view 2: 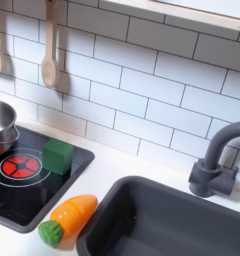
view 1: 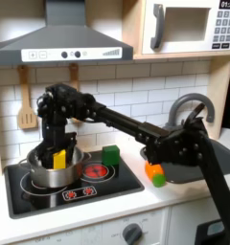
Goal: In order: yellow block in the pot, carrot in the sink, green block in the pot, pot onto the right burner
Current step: 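Put the yellow block in the pot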
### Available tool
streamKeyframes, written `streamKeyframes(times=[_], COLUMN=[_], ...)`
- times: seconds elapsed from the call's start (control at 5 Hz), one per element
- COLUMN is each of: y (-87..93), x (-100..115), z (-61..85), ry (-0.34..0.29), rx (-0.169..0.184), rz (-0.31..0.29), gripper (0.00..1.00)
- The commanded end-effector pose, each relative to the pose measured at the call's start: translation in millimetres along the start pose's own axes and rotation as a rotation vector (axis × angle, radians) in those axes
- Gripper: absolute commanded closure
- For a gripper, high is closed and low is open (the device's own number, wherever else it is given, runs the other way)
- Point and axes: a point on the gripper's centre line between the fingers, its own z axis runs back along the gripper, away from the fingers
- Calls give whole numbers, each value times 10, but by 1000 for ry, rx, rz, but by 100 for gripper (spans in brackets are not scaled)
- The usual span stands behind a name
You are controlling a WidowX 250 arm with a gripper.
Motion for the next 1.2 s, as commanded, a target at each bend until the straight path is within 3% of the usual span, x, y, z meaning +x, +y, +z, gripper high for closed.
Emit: streamKeyframes(times=[0.0,0.2,0.4,1.0], y=[-51,-57,-41,-123], x=[7,21,-5,-70], z=[-73,-29,-17,145], ry=[10,8,15,-5], rx=[0,-4,-3,-31], rz=[-15,-20,-21,-42], gripper=[100,8,0,0])
